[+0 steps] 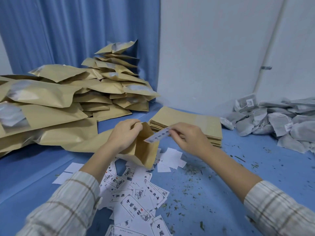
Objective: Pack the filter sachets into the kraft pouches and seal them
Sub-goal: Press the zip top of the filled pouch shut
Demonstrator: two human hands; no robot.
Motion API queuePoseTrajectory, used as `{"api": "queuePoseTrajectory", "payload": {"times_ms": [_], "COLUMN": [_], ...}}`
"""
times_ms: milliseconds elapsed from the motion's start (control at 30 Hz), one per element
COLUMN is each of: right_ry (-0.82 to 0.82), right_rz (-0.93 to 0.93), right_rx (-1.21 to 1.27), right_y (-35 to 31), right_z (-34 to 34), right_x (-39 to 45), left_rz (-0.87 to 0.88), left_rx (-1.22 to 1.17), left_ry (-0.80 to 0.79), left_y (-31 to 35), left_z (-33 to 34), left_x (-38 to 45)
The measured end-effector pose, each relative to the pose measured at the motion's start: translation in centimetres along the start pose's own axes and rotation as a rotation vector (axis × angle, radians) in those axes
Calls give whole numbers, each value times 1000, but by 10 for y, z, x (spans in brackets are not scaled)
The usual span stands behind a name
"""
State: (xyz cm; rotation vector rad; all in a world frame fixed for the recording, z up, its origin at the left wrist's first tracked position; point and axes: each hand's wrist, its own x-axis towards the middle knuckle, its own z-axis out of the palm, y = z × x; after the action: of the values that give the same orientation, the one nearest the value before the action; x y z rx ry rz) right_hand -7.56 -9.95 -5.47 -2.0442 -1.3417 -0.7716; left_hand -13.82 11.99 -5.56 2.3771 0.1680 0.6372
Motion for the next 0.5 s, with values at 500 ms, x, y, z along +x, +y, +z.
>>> {"api": "queuePoseTrajectory", "payload": {"times_ms": [500], "right_ry": [-496], "right_rz": [209], "right_rx": [-51], "right_y": [-31], "right_z": [58], "right_x": [72], "left_rz": [184], "left_rx": [-20], "left_ry": [-207], "left_y": [6], "left_z": [-31], "left_x": [-12]}}
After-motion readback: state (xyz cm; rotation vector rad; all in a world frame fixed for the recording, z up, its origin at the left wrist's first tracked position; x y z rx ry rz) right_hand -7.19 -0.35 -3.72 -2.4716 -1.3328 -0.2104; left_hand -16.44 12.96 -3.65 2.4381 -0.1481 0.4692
